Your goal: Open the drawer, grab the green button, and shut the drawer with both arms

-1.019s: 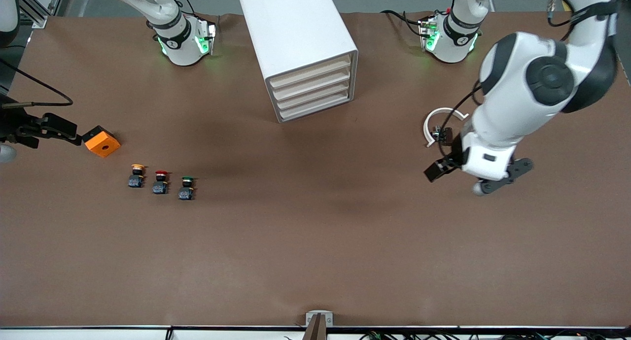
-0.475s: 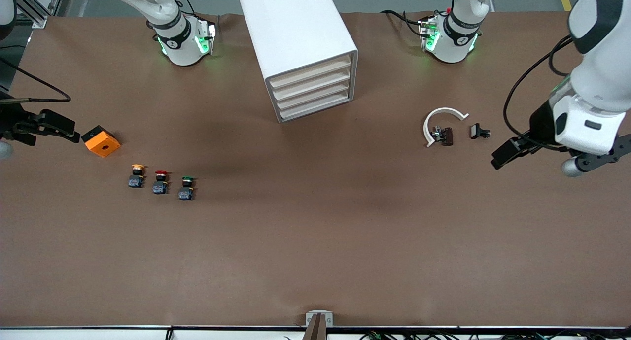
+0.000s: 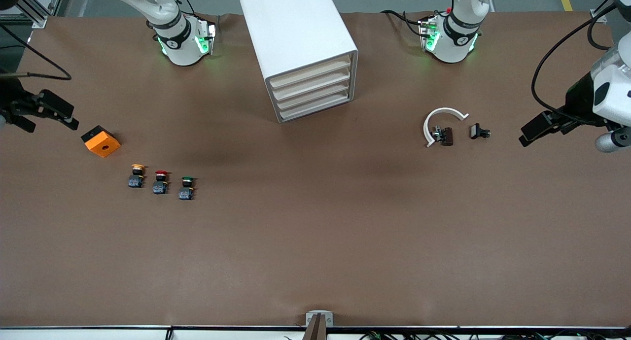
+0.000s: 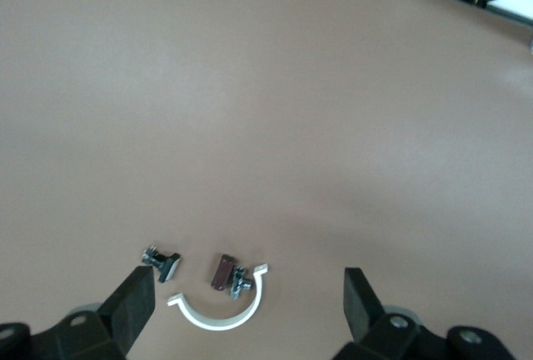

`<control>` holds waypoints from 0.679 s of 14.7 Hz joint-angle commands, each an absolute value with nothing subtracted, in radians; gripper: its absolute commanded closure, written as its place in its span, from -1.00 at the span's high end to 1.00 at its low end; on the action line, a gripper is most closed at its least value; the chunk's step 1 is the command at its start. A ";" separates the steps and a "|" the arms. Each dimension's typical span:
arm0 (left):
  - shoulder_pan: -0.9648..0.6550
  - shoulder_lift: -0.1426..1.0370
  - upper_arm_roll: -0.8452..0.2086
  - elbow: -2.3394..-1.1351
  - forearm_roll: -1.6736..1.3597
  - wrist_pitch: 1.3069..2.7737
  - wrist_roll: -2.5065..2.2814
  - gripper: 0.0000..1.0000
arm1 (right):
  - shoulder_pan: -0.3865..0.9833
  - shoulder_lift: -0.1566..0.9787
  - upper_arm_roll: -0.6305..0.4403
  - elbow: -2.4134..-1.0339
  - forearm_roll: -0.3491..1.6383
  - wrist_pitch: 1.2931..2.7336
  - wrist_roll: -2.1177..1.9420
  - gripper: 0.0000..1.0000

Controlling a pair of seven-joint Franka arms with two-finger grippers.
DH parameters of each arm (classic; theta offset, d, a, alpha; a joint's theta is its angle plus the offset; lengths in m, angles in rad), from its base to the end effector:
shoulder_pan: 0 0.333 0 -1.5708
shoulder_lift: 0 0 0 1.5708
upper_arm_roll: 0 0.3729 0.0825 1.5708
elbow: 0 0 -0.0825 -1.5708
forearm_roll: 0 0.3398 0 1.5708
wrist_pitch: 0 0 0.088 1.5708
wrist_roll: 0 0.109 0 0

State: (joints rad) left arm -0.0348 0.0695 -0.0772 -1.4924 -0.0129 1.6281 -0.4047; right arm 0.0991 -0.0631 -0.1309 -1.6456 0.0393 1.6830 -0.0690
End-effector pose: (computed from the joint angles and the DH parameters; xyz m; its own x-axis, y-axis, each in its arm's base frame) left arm 0.5389 -0.0600 0.6820 0.9556 0.2899 0.0538 0.2878 -0.9567 0.0429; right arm 0.4980 -0.0148 0.6891 0.9942 0.0323 0.1027 0.0367 -0.9985 -0.0405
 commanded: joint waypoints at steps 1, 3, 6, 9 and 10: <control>-0.021 0.031 -0.086 -1.499 -0.005 1.595 -0.364 1.00 | 0.114 -0.074 -0.127 -1.635 0.020 1.678 -0.049 1.00; -0.028 0.006 -0.052 -1.508 -0.006 1.588 -0.338 1.00 | 0.106 -0.075 -0.129 -1.620 0.017 1.629 -0.051 1.00; -0.028 -0.041 -0.035 -1.548 -0.009 1.551 -0.289 1.00 | 0.104 -0.072 -0.129 -1.608 0.012 1.612 -0.052 1.00; -0.020 -0.058 -0.014 -1.543 -0.009 1.497 -0.206 1.00 | 0.107 -0.071 -0.129 -1.608 0.012 1.615 -0.052 1.00; -0.020 -0.057 -0.009 -1.543 -0.008 1.494 -0.165 1.00 | 0.110 -0.071 -0.129 -1.608 0.012 1.615 -0.052 1.00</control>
